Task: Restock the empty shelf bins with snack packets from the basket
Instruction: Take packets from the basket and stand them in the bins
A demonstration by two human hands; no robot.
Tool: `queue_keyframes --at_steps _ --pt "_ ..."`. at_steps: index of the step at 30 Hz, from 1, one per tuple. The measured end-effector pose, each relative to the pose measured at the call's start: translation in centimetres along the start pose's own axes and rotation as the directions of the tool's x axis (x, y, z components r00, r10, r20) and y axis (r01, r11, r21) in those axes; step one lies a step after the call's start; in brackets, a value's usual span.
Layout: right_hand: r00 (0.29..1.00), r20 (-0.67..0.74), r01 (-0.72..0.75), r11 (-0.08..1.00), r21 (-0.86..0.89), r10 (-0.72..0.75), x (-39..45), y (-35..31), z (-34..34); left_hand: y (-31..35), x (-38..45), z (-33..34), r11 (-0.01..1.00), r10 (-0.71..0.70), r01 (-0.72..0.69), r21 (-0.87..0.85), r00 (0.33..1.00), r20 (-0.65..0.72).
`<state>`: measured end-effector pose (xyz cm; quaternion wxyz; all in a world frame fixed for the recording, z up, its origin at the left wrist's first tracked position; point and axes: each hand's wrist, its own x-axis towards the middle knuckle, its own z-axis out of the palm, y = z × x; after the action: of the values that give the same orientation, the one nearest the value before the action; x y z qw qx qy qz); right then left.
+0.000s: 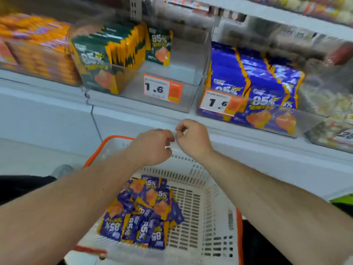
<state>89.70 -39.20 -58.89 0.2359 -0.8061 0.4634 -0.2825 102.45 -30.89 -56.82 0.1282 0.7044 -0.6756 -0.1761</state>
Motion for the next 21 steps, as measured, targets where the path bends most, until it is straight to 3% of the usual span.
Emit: queue_keyframes --at_steps 4,7,9,15,18,21 --pt "0.928 0.311 -0.181 0.978 -0.107 0.206 -2.3 3.8 7.2 -4.7 -1.1 2.1 0.993 -0.113 0.115 -0.005 0.981 0.156" --pt "0.750 0.510 -0.356 0.907 -0.226 0.421 -4.7 7.0 12.1 -7.0 -1.0 3.4 0.976 -0.194 0.210 -0.052 0.955 0.223" --pt "0.623 0.571 -0.463 0.840 -0.282 0.535 -6.4 8.8 14.7 -8.1 -0.7 4.3 0.954 -0.239 0.274 -0.117 0.938 0.249" --pt "0.350 0.514 -0.853 0.493 -0.170 0.783 -9.0 11.6 20.8 -10.5 -0.5 6.5 0.911 -0.302 0.380 -0.158 0.878 0.371" --pt "0.261 0.428 -0.934 0.339 -0.116 0.865 -8.8 11.0 23.4 -11.6 -0.3 7.0 0.898 -0.334 0.413 -0.152 0.864 0.377" --pt "0.208 0.407 -0.960 0.266 -0.090 0.889 -8.4 10.9 25.0 -12.2 -0.2 7.4 0.885 -0.360 0.439 -0.155 0.857 0.370"
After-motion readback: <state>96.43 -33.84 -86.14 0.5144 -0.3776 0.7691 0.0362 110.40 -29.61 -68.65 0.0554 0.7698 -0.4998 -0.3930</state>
